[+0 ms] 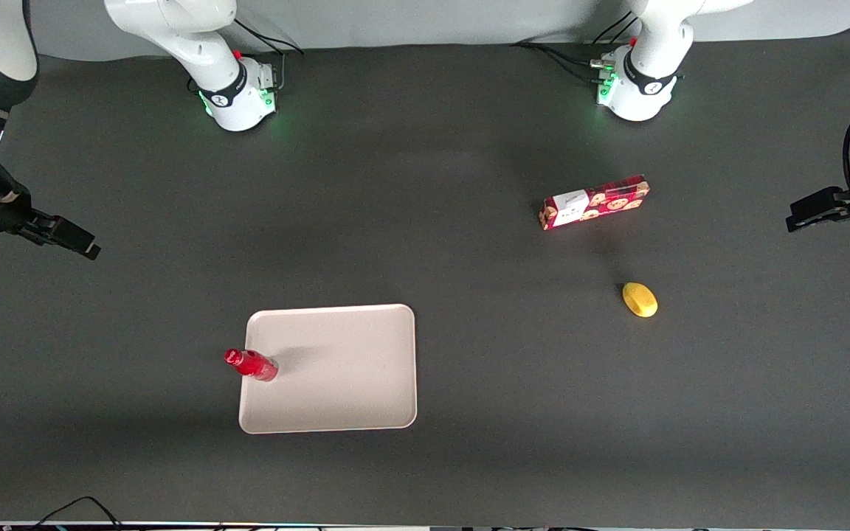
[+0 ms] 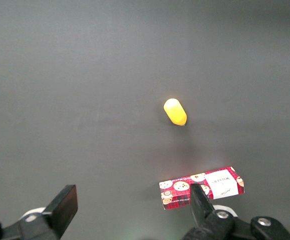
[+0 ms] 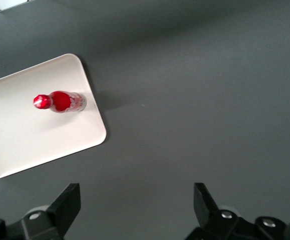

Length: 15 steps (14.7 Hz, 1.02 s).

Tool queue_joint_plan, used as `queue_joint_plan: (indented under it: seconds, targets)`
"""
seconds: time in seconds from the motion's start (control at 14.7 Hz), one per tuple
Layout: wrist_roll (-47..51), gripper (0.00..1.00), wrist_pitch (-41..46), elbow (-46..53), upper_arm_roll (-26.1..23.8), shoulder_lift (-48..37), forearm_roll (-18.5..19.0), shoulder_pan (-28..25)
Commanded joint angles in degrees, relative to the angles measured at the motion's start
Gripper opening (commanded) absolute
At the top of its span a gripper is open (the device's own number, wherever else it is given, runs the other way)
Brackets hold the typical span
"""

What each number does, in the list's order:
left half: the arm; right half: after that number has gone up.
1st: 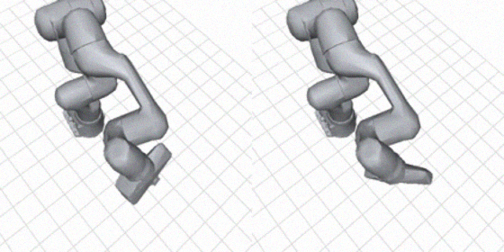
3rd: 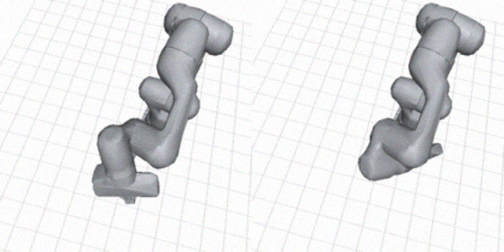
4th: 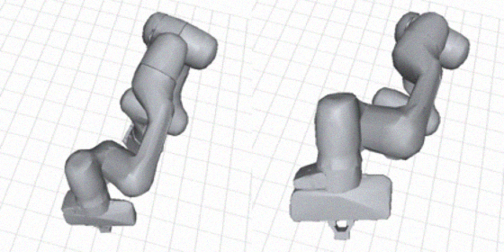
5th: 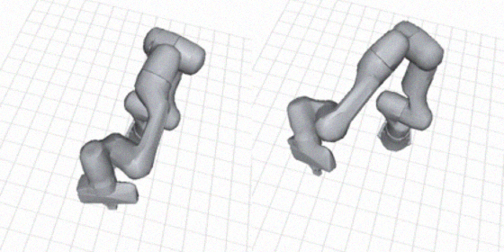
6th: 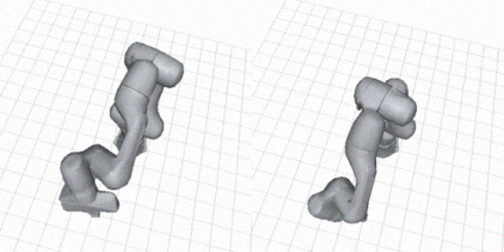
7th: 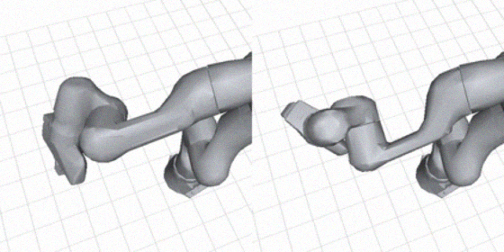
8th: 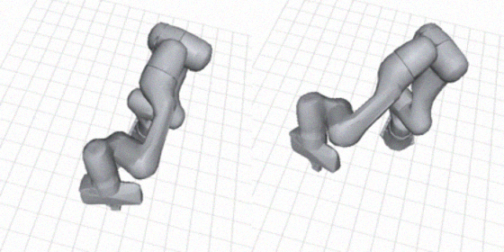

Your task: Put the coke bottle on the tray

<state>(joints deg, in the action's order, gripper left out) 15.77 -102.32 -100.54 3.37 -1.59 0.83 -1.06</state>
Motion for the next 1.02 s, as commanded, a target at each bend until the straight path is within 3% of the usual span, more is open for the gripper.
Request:
queue_joint_plan:
  seconds: [0.0,0.41,0.68,0.95]
  targets:
    - [-2.1,1.0,-0.1,0.1,0.0,-0.9,1.1,3.2]
    - [-2.9,1.0,-0.1,1.2,0.2,-0.6,0.6,3.6]
    - [-5.4,1.0,6.9,6.0,1.2,-0.5,0.6,4.7]
    - [-6.2,1.0,7.1,6.1,1.1,-0.2,0.6,5.3]
